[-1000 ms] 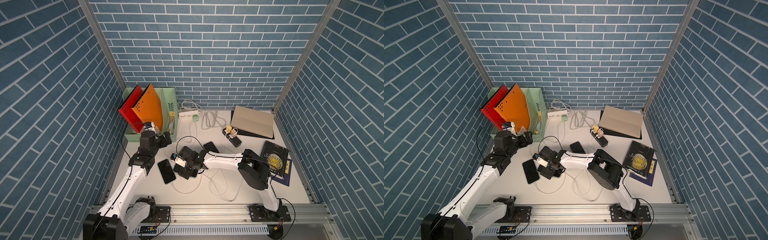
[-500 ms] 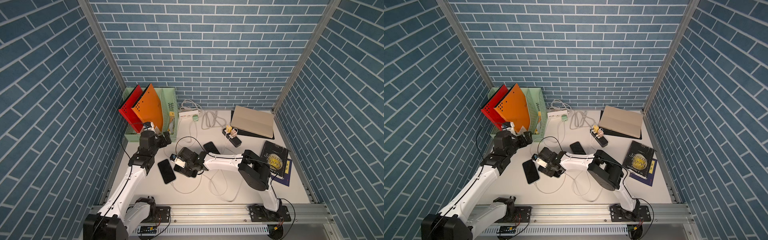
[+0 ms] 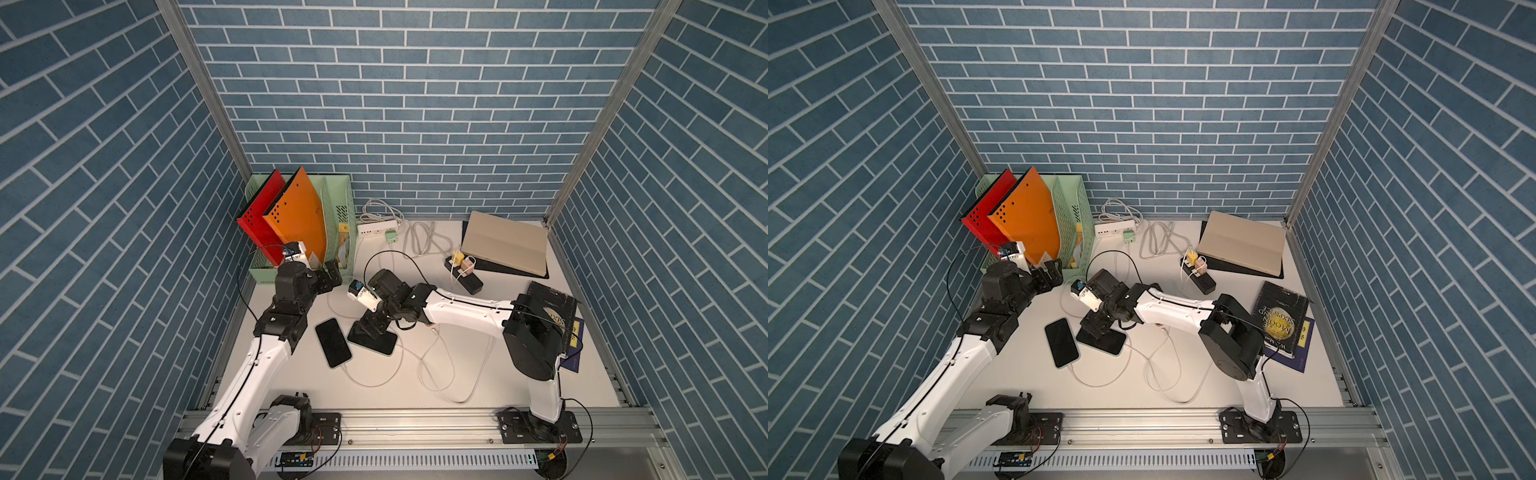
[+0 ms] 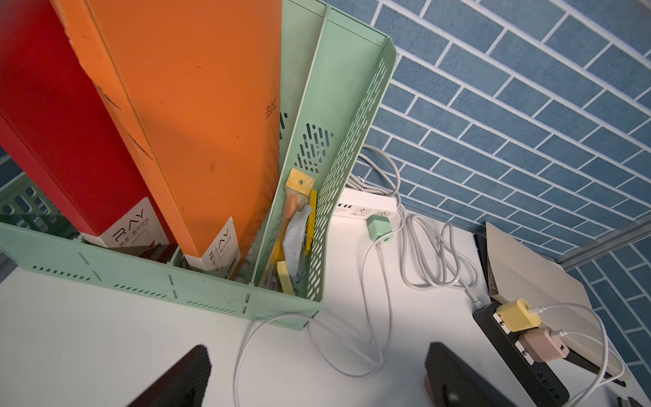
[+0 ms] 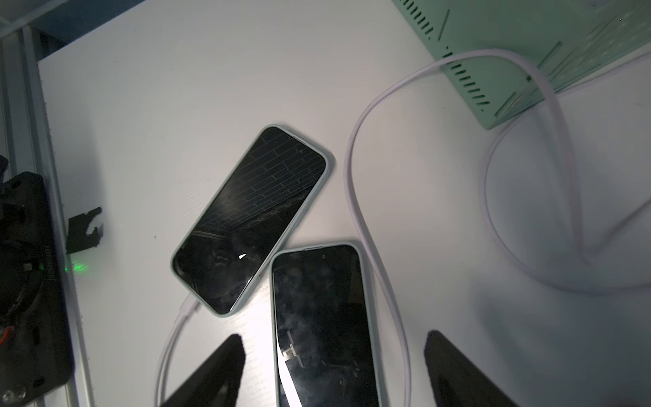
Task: Unplug the charging cable from the phone
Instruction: Pick up the phone at the center of the board.
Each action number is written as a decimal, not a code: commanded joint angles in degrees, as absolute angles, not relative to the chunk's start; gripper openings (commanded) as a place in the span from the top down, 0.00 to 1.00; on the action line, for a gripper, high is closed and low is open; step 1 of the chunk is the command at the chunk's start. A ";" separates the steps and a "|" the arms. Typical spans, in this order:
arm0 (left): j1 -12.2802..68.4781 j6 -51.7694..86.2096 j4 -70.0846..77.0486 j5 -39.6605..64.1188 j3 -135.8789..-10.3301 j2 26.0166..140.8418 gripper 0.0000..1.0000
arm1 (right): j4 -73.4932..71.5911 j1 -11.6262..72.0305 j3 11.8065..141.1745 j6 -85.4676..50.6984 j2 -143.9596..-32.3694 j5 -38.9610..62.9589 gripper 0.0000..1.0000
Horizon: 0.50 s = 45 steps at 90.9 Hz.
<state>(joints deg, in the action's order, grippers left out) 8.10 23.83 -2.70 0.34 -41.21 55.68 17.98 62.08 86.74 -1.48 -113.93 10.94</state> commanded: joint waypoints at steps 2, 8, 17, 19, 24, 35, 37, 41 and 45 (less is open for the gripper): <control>7.57 24.33 -2.46 0.88 -40.35 55.95 0.00 | 23.62 62.64 89.64 -1.47 -117.12 12.48 0.11; 7.56 24.35 -2.41 0.86 -40.34 55.96 0.00 | 25.59 62.74 90.59 -1.34 -118.45 12.96 0.10; 7.56 24.39 -2.46 0.75 -40.34 56.10 0.00 | 27.87 62.83 91.77 -1.23 -120.15 14.81 0.09; 7.60 24.38 -2.46 0.78 -40.34 56.19 0.00 | 28.21 62.77 91.96 -1.23 -120.50 15.08 0.09; 7.56 24.47 -2.49 0.74 -40.34 56.31 0.00 | 28.81 62.78 92.45 -1.30 -121.14 15.43 0.08; 7.60 24.45 -2.53 0.79 -40.18 56.38 0.00 | 30.10 62.87 93.40 -1.41 -122.55 15.26 0.06; 7.55 24.46 -2.54 0.79 -40.17 56.39 0.00 | 30.20 62.98 93.42 -1.36 -122.66 15.22 0.06; 7.56 24.45 -2.55 0.75 -40.08 56.41 0.00 | 30.36 63.05 93.43 -1.32 -122.97 14.98 0.06; 7.56 24.48 -2.61 0.79 -40.01 56.40 0.00 | 30.47 63.15 93.44 -1.24 -123.24 14.87 0.05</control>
